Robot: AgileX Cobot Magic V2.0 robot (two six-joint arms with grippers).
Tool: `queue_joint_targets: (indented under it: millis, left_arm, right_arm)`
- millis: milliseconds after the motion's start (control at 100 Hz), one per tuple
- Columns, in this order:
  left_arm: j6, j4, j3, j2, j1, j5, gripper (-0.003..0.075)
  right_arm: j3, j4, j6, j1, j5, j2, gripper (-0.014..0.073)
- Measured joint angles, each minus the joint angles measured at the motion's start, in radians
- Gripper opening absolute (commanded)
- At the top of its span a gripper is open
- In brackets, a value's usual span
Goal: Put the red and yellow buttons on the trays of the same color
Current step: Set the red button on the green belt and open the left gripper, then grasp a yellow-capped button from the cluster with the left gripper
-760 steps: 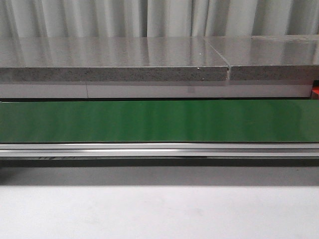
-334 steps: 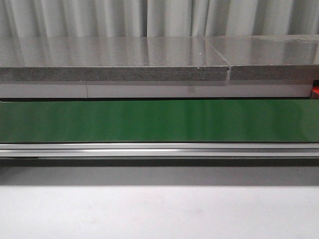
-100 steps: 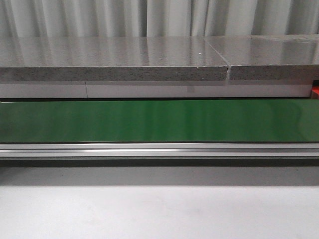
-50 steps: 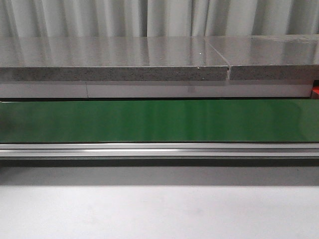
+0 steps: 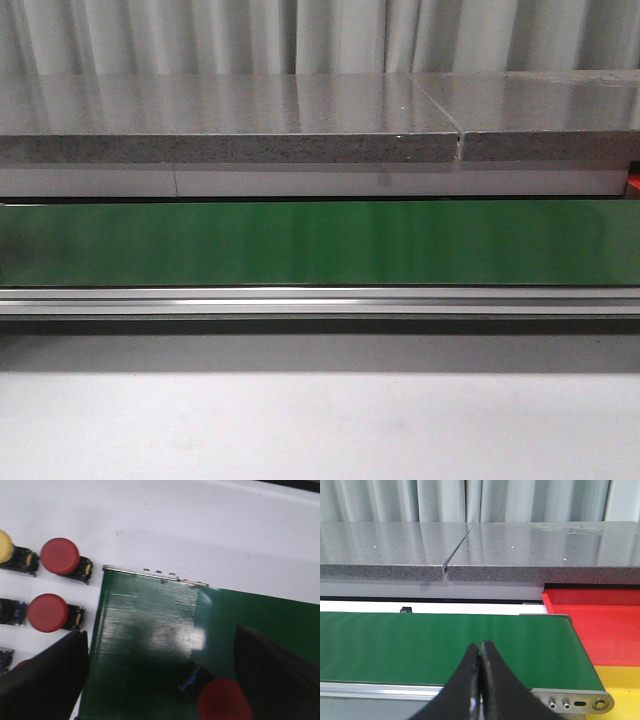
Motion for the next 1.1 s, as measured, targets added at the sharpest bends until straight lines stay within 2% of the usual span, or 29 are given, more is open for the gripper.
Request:
queue_joint_targets:
  millis: [190, 370, 690, 850, 1100]
  left_arm:
    - [0.000, 0.000, 0.037, -0.050, 0.117, 0.008, 0.0576]
    - [0.000, 0.005, 0.154, -0.107, 0.272, 0.001, 0.0576]
    - [-0.036, 0.014, 0.371, -0.141, 0.543, -0.126, 0.0567]
    - [-0.045, 0.016, 0.439, -0.139, 0.578, -0.212, 0.0567]
    - [-0.045, 0.010, 0.447, -0.072, 0.578, -0.286, 0.0567]
  right_arm:
    - [0.000, 0.000, 0.000, 0.000, 0.000, 0.000, -0.0067]
    - [0.000, 0.000, 0.000, 0.000, 0.000, 0.000, -0.0067]
    - [0.000, 0.000, 0.000, 0.000, 0.000, 0.000, -0.0067]
    - [0.000, 0.000, 0.000, 0.000, 0.000, 0.000, -0.0067]
    - [0.000, 0.000, 0.000, 0.000, 0.000, 0.000, -0.0067]
